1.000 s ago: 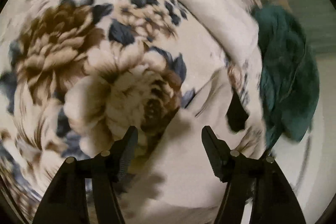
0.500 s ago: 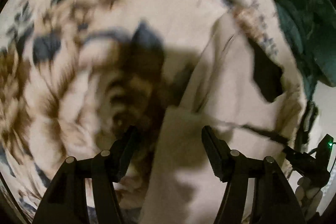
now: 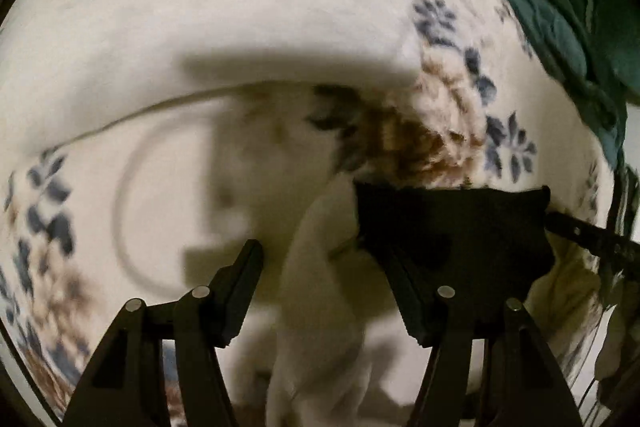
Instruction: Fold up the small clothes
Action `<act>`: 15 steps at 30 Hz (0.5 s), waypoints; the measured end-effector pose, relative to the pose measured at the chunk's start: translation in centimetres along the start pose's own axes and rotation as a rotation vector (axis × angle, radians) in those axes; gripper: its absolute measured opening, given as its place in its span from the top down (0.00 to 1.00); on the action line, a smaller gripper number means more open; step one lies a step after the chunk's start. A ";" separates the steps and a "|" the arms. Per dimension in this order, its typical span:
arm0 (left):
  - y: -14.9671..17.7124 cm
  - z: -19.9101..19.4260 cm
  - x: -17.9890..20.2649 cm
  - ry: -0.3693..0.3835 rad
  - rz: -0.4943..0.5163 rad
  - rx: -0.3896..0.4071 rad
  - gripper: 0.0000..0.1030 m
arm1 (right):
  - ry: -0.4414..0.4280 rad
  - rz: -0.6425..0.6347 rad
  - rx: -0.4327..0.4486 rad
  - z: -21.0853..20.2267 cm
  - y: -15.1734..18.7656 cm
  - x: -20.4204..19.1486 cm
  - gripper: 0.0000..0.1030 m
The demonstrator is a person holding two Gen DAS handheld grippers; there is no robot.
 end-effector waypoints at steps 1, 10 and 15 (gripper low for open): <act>-0.2 0.0 0.2 0.002 0.009 0.018 0.84 | 0.005 -0.009 -0.007 0.6 -0.4 -0.3 0.61; 2.4 -8.7 -0.9 0.085 -0.065 0.213 0.96 | -0.081 -0.057 0.186 -6.5 0.9 -2.5 0.95; 7.3 -15.4 -2.1 0.139 -0.173 0.300 0.96 | -0.155 -0.077 0.253 -12.0 7.6 -4.0 0.95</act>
Point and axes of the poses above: each gripper's, at about its wrist camera, not at the fingertips, and z roughly the way its jaws point, x to its right, y to its underside, the point moved 9 cm from there along z, roughly the way its jaws point, and after that the axes turned 7 degrees about -y, right-handed, at the moved point
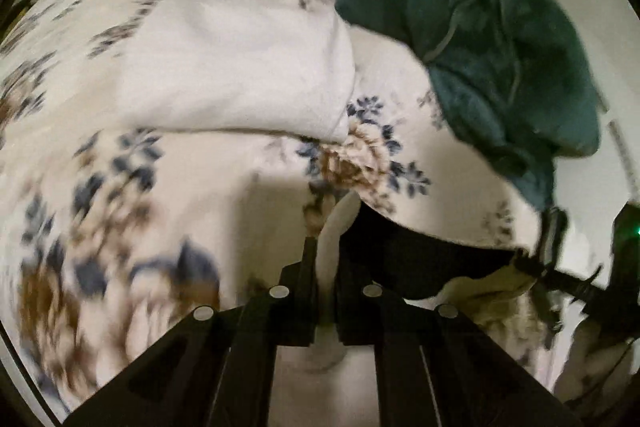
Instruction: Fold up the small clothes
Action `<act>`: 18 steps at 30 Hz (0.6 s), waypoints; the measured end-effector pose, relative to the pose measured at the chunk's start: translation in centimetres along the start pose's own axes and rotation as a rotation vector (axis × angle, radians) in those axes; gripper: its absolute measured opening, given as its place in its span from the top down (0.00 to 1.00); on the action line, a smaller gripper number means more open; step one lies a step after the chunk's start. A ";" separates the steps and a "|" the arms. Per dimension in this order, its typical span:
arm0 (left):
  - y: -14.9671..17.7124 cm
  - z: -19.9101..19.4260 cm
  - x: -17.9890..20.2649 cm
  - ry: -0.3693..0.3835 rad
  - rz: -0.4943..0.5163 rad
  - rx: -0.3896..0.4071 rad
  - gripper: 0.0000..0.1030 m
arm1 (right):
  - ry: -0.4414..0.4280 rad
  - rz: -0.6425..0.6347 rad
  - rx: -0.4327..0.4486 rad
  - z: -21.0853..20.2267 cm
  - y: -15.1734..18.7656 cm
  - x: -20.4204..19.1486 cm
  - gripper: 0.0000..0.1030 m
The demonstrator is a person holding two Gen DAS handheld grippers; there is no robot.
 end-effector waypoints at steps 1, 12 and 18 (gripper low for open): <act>1.3 -1.3 -0.4 -0.008 -0.014 0.006 0.95 | -0.015 0.000 0.002 -1.1 1.5 -0.4 0.95; 19.4 -0.5 -4.4 -0.108 -0.085 -0.224 0.91 | 0.012 -0.062 -0.154 -3.1 20.4 2.1 0.95; 24.4 -1.3 -6.7 -0.103 -0.122 -0.318 0.77 | 0.028 -0.084 -0.379 -0.8 26.4 5.6 0.71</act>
Point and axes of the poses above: each gripper's, at about its wrist camera, not at the fingertips, and z roughly the way its jaws point, x to its right, y to its underside, the point moved 9 cm from there along z, roughly the way its jaws point, and after that the axes turned 7 degrees about -y, right-handed, at the moved point
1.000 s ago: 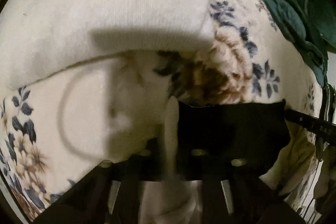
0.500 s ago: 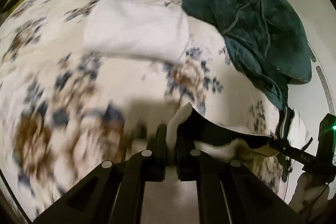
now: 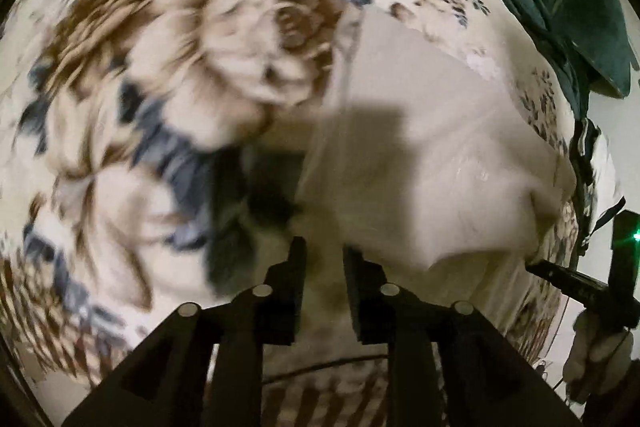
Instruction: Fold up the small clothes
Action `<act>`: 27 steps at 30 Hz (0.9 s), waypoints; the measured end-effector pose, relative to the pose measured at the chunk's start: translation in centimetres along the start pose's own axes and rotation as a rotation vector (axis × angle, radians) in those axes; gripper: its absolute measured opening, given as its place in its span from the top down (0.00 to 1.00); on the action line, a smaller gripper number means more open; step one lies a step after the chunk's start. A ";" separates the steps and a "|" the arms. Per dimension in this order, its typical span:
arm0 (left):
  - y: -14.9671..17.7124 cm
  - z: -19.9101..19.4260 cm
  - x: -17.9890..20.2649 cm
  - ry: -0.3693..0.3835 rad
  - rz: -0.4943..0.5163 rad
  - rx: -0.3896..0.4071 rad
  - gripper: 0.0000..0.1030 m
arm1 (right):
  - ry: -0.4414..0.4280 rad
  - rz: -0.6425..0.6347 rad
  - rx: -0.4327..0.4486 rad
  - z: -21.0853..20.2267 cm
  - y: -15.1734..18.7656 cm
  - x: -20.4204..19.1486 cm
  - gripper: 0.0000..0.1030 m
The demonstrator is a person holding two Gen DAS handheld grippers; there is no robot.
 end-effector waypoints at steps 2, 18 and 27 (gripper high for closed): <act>0.6 -0.8 -1.4 0.010 -0.053 -0.011 0.61 | -0.006 0.020 -0.022 -0.4 0.8 1.0 0.57; -12.7 3.6 3.3 0.038 -0.057 0.046 0.55 | -0.254 0.440 0.264 -3.9 -11.0 5.9 0.90; -10.1 2.0 1.4 0.030 -0.057 0.034 0.55 | -0.256 0.468 0.267 -6.6 -7.5 6.5 0.56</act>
Point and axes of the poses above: each gripper's, at about its wrist camera, not at the fingertips, and z roughly the way its jaws point, x to its right, y to its underside, the point moved 9 cm from there along z, roughly the way its jaws point, and after that the axes turned 7 degrees about -y, right-handed, at the moved point
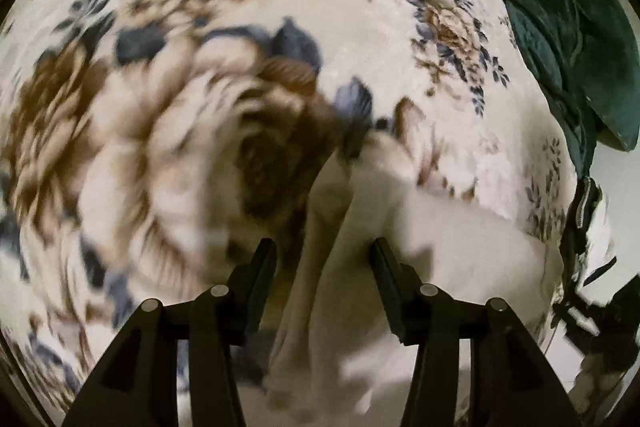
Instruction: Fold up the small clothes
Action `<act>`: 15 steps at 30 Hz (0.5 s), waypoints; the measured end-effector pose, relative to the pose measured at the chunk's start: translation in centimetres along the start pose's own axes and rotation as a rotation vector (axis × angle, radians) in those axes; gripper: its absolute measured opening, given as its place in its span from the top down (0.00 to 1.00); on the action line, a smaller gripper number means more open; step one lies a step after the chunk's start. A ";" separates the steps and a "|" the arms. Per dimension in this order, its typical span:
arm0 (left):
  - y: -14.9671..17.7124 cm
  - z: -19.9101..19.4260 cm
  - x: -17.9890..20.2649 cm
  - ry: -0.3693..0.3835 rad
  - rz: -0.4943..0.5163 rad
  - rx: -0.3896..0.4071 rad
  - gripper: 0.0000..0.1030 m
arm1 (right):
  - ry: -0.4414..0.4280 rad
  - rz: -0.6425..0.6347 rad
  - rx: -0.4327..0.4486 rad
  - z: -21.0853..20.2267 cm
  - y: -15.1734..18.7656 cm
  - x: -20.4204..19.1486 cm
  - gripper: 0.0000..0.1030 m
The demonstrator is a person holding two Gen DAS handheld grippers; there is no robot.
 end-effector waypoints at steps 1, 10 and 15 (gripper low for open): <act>0.8 -0.2 -0.5 0.000 -0.015 -0.005 0.55 | -0.011 0.007 -0.034 0.4 1.3 0.3 0.56; 6.0 0.3 -2.2 0.018 -0.109 -0.050 0.55 | -0.125 0.131 -0.132 3.4 8.9 2.2 0.95; 6.4 0.6 -2.1 0.033 -0.119 -0.049 0.55 | 0.040 0.066 -0.195 3.3 11.3 5.0 0.95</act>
Point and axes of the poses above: each gripper's, at about its wrist camera, not at the fingertips, and z roughly the way its jaws point, x to its right, y to its underside, the point moved 9 cm from there along z, roughly the way its jaws point, and after that the axes turned 7 degrees about -y, right-handed, at the moved point
